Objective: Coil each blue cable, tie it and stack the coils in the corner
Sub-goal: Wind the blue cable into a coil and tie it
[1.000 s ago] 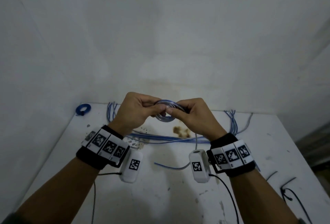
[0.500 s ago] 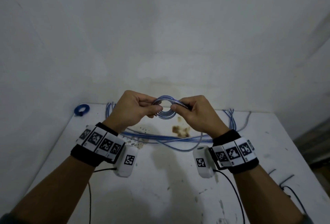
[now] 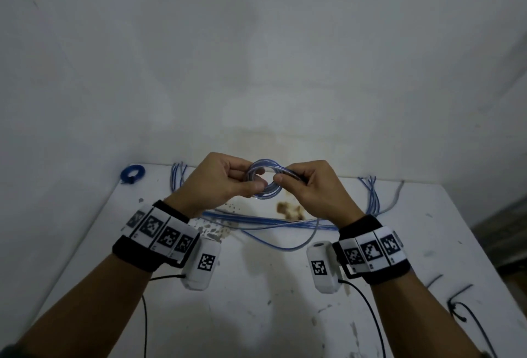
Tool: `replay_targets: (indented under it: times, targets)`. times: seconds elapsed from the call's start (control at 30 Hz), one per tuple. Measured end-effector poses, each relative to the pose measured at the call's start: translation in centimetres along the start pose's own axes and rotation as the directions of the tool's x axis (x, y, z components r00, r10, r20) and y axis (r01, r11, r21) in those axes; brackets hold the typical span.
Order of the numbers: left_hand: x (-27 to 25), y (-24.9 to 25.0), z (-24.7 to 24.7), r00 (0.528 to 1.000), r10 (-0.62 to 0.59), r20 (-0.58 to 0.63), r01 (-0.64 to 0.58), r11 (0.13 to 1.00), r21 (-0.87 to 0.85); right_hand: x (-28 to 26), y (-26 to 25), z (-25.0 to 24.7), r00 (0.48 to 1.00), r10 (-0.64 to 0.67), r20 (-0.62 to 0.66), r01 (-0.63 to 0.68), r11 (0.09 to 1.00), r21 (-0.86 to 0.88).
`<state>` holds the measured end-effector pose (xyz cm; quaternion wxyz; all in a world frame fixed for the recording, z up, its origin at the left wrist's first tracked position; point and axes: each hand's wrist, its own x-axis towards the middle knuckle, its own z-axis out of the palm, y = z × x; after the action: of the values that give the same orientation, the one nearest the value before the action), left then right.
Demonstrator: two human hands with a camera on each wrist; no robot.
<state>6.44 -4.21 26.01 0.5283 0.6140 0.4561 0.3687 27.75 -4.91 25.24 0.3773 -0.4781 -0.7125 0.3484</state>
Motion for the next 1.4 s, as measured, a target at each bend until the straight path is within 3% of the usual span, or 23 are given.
replay_targets:
  times: [0.2, 0.3, 0.4, 0.5, 0.7, 0.8, 1.0, 1.1, 1.23, 1.4]
  targets:
    - [-0.2, -0.3, 0.6, 0.994, 0.009, -0.106, -0.009, 1.0, 0.003, -0.1, 0.1, 0.1, 0.999, 0.044, 0.028, -0.045, 0.999, 0.028]
    - [-0.1, 0.1, 0.1, 0.999, -0.009, -0.038, 0.015, 0.989, 0.15, -0.1, 0.1, -0.6, 0.993, 0.058, 0.099, -0.059, 0.998, 0.008]
    - [-0.3, 0.1, 0.3, 0.998, -0.024, 0.059, 0.004, 0.949, 0.315, 0.7, -0.1, -1.7, 0.998, 0.011, 0.063, -0.012, 1.0, 0.003]
    - [-0.5, -0.2, 1.2, 0.995, -0.043, 0.092, 0.007, 0.936, 0.352, 1.6, -0.6, -2.4, 0.997, 0.033, 0.074, -0.034, 0.999, 0.015]
    - [-1.0, -0.3, 1.0, 0.999, -0.023, 0.04, 0.012, 0.969, 0.245, 1.4, 0.3, -2.9, 0.997, 0.068, 0.021, -0.07, 0.986, 0.149]
    - [-0.9, -0.6, 0.7, 0.999, -0.013, -0.052, 0.018, 0.994, 0.105, 0.1, 0.9, -1.7, 0.994, 0.102, -0.032, -0.091, 0.964, 0.249]
    - [-0.2, -0.8, 1.3, 0.981, 0.03, -0.191, -0.043, 0.997, -0.064, -1.2, 0.6, 1.7, 0.988, 0.119, -0.099, -0.088, 0.959, 0.268]
    - [-0.2, -1.0, 1.8, 0.98, 0.001, -0.199, -0.037, 0.984, -0.176, -1.0, 0.5, 1.6, 0.98, 0.164, -0.114, -0.132, 0.959, 0.251]
    - [-0.4, -1.6, 1.6, 0.986, -0.106, -0.126, 0.063, 0.949, -0.308, -1.0, 0.4, 0.9, 0.98, 0.198, -0.03, -0.184, 0.95, 0.252]
    - [-0.8, -2.0, 1.5, 0.992, -0.107, -0.072, 0.084, 0.961, -0.264, -0.9, 1.0, 1.0, 0.987, 0.158, -0.006, -0.152, 0.96, 0.235]
